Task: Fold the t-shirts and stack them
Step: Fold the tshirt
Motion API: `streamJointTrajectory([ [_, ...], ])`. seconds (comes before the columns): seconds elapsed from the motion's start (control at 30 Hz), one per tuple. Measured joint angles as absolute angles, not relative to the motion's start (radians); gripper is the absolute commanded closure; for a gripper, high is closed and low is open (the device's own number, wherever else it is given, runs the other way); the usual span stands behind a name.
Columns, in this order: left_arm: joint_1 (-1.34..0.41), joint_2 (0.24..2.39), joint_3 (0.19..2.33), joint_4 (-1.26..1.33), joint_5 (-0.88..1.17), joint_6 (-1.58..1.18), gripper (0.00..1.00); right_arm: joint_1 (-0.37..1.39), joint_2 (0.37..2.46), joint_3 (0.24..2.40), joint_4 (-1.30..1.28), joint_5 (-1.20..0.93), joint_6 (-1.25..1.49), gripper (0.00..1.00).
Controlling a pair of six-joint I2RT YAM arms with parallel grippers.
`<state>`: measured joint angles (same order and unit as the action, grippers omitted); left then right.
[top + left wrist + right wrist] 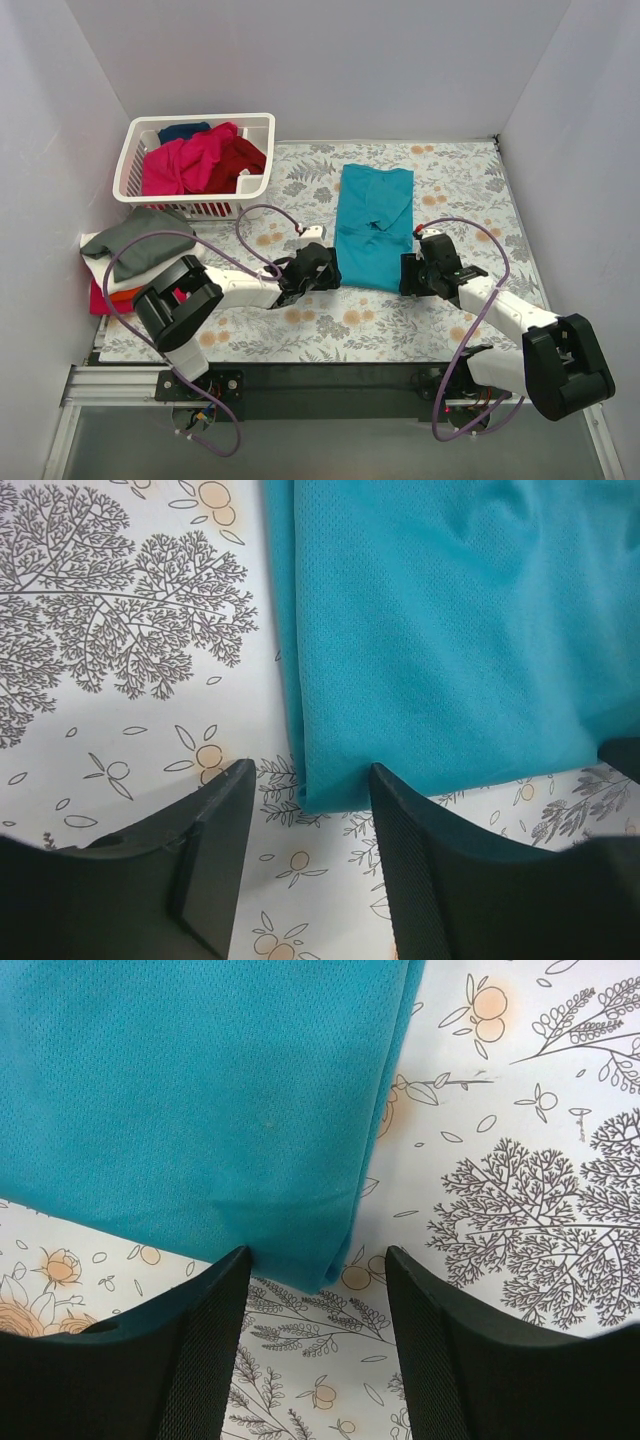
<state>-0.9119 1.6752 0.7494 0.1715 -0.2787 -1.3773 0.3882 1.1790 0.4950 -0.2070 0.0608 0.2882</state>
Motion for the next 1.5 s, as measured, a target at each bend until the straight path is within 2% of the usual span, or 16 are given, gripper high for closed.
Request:
streamJointTrajectory([
  [0.07,-0.912,1.686,0.755,0.179,-0.276,-1.378,0.58,0.388,1.18,0.493,-0.2,0.058,0.289,0.53],
  [0.4,-0.912,1.702,0.759,0.194,-0.258,-1.384,0.69,0.388,1.193,0.492,-0.181,0.032,0.293,0.78],
  [0.63,-0.912,1.716,0.759,0.218,-0.208,-1.41,0.78,0.388,1.197,0.487,-0.173,0.022,0.293,0.84],
  [0.7,-0.913,1.725,0.759,0.229,-0.195,-1.415,0.82,0.388,1.2,0.487,-0.168,0.018,0.293,0.9],
  [0.73,-0.914,1.729,0.759,0.237,-0.191,-1.42,0.91,0.388,1.2,0.487,-0.166,0.015,0.293,0.93],
  [0.8,-0.914,1.736,0.759,0.241,-0.185,-1.428,0.99,0.388,1.201,0.487,-0.161,0.012,0.291,0.99],
  [1.13,-0.914,1.728,0.748,0.243,-0.173,-1.436,1.0,0.395,1.197,0.485,-0.166,-0.03,0.288,0.99],
  [1.5,-0.942,1.529,0.588,0.138,-0.082,-1.431,1.0,0.507,1.025,0.478,-0.362,-0.143,0.317,0.99],
])
